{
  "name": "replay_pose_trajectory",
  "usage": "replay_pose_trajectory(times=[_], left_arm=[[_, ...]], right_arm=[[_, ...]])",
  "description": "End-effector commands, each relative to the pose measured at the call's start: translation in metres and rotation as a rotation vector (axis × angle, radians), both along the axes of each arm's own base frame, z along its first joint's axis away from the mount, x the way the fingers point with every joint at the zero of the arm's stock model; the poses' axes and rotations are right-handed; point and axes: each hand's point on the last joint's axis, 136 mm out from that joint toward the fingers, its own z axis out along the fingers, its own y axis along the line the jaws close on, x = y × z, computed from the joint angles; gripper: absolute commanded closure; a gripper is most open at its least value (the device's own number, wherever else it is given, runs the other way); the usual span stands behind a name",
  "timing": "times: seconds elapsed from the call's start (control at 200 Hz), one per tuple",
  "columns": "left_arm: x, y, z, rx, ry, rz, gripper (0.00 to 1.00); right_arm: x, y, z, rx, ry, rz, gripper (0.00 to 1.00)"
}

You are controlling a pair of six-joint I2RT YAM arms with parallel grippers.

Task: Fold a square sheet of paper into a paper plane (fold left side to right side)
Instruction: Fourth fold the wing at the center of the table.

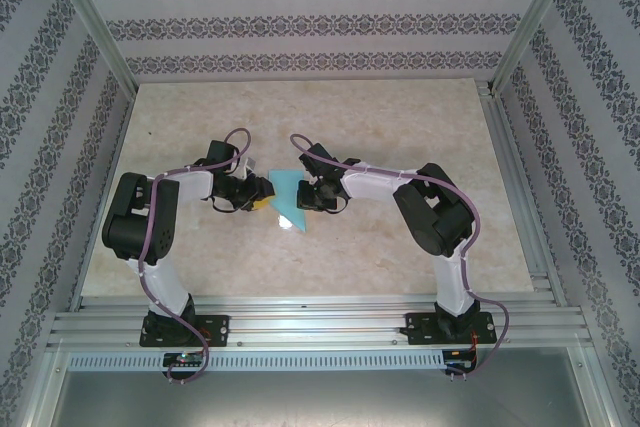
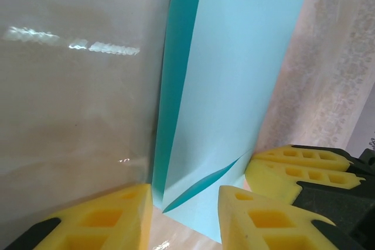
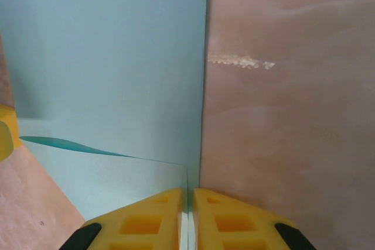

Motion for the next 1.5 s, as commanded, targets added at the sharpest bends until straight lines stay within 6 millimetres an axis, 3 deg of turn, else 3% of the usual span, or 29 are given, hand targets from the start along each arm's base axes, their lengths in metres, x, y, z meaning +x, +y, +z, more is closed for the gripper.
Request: replay_pose_trajectory(times=[0.0, 0.505, 0.734, 0.809, 0.944, 1.054, 1.209, 1.344, 1.494], left_arm=[[0.005, -0.007, 0.021, -0.004, -0.057, -0.029, 0.66], [0.008, -0.009, 0.017, -0.008, -0.051, -0.032, 0.68], [0.011, -0.014, 0.018, -0.015, -0.056, -0.043, 0.78], [0.012, -0.016, 0.019, -0.017, -0.058, -0.050, 0.85], [0.011, -0.018, 0.020, -0.019, -0.056, -0.063, 0.98], [0.010, -0.018, 0.021, -0.013, -0.055, -0.063, 1.00], [0.010, -0.019, 0.024, -0.011, -0.050, -0.058, 1.00], [0.009, -0.021, 0.026, -0.013, -0.042, -0.058, 1.00], [0.009, -0.023, 0.026, -0.015, -0.031, -0.055, 1.00]], right_arm=[[-0.004, -0.011, -0.016, -0.035, 0.029, 0.005, 0.85], [-0.004, -0.011, -0.016, -0.030, 0.030, 0.003, 0.85], [-0.003, -0.010, -0.014, -0.025, 0.024, 0.007, 0.84], [0.000, -0.009, -0.006, -0.020, 0.002, 0.013, 0.81], [0.011, -0.013, 0.024, -0.024, -0.079, 0.023, 0.76], [0.013, -0.019, 0.047, -0.055, -0.141, 0.047, 0.72], [-0.005, -0.013, 0.059, -0.126, -0.207, 0.102, 0.66], [-0.023, 0.004, 0.054, -0.199, -0.274, 0.156, 0.61], [-0.025, 0.017, 0.046, -0.268, -0.316, 0.198, 0.60]])
